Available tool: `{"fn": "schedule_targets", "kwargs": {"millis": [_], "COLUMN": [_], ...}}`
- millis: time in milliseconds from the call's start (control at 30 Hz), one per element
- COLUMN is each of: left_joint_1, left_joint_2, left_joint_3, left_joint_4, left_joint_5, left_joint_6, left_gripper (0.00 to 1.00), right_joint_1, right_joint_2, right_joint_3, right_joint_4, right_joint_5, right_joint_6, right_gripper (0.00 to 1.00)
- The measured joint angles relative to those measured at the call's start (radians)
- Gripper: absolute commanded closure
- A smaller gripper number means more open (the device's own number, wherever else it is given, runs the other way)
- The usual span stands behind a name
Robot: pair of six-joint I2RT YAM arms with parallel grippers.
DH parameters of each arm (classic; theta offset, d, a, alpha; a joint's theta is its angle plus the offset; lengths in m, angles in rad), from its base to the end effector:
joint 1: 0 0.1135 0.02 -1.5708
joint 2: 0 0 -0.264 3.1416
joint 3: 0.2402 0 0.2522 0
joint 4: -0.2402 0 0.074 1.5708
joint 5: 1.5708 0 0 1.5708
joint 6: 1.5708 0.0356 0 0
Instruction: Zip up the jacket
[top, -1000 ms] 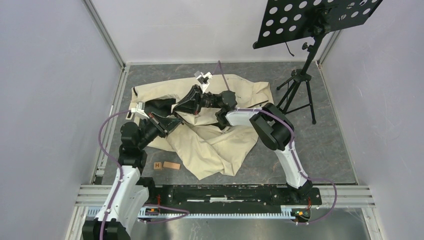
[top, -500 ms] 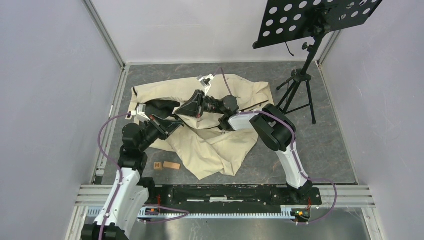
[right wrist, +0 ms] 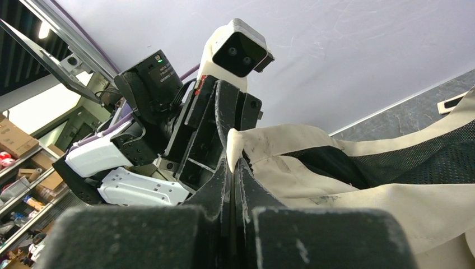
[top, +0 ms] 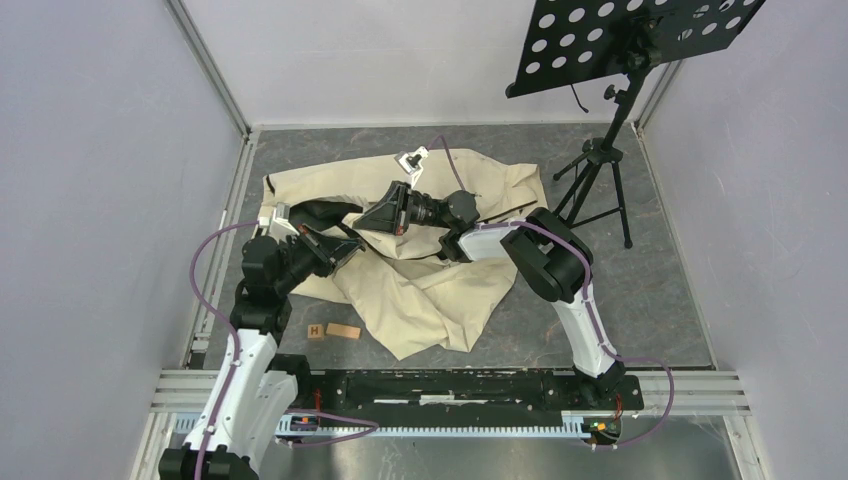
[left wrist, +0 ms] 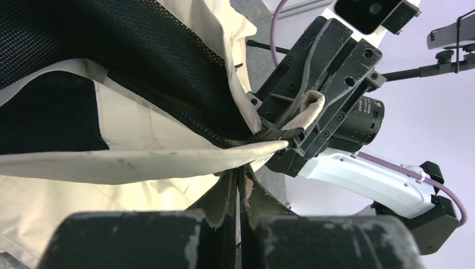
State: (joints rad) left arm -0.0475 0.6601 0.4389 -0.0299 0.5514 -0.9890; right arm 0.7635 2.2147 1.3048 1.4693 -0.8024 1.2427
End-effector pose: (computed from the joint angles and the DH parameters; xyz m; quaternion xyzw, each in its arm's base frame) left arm 0.1636 -0.0264 0.2543 -0.1961 0.7532 -0.4790 0.4059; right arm 0.3145 0.3365 0.2205 -0.2261 0.5143 0.7808 0.2735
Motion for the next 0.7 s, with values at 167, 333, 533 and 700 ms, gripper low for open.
{"fn": "schedule_targets", "kwargs": {"millis": [167, 333, 533, 700], "left_joint_1": [0.000, 0.000, -0.009, -0.018], "left_joint_2": [0.012, 0.010, -0.008, -0.062], "left_joint_3": [0.001, 0.001, 0.001, 0.016], "left_joint_4": [-0.002, -0.008, 0.035, -0.045], "left_joint_5": [-0.001, -0.009, -0.003, -0.077], "left_joint_6": [0.000, 0.000, -0.013, 0.011], "left_gripper": [0.98, 0.98, 0.98, 0.98], "right_joint_1": [0.002, 0.014, 0.023, 0.050], "right_joint_2": [-0.001, -0.011, -0.005, -0.006], "right_joint_3": [0.000, 0.000, 0.082, 0.086], "right_joint_4": [-0.003, -0.010, -0.034, -0.034], "right_joint_5": [0.000, 0.005, -0.002, 0.002], "right_joint_6": [0.002, 0.002, 0.006, -0.003], "right_gripper": [1.00, 1.00, 1.00, 1.00]}}
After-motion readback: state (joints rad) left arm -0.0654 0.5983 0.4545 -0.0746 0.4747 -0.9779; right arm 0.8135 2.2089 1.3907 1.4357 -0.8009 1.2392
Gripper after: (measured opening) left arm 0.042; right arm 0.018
